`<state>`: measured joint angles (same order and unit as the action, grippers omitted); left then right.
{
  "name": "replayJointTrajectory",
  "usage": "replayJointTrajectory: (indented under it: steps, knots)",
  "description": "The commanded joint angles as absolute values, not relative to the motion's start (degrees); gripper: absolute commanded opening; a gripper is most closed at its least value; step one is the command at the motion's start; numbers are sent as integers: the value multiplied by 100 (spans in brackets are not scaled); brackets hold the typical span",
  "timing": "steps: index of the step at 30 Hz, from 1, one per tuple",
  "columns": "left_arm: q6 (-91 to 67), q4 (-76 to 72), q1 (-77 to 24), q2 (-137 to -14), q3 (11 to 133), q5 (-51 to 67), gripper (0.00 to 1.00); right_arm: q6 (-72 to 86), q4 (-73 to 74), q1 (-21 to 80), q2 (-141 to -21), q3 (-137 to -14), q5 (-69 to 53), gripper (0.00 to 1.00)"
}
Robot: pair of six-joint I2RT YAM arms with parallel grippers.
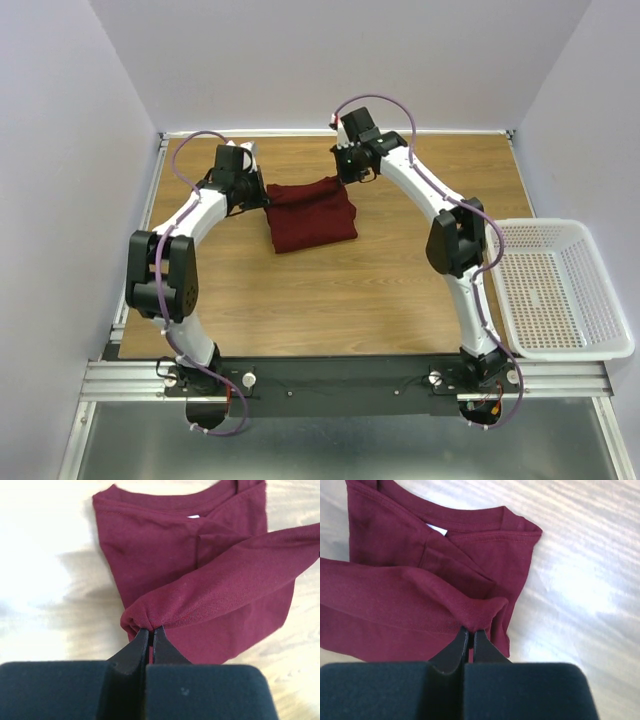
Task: Fold and stack the t-shirts
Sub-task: Fold the tshirt
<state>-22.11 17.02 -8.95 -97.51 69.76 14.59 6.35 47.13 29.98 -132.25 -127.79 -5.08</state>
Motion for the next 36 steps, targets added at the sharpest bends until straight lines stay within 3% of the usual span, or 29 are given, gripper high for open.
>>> replayJointTrajectory:
  steps: [1,8,13,26,36]
  knots:
    - [-2083,1530,-791,-10230,7277,1362,0,562,4202,2874,-13579,-12938,-685,1]
    - [-2039,1660,-782,-10705,7962,1511,0,870,3920,2707,-13703,-12736,-703,1]
    - [-2030,1846,-791,-10004,7718,1714,0,782,3911,2707,-12781,-11841,-729,1]
    - [-2144,2883,-1467,-7297,5442,2039,0,1441,4008,2786,-9889,-8158,-1722,1]
    - [-3812,3173,-3005,-5268,3395,2355,0,2345,4122,3682,-8280,-5278,-2382,1]
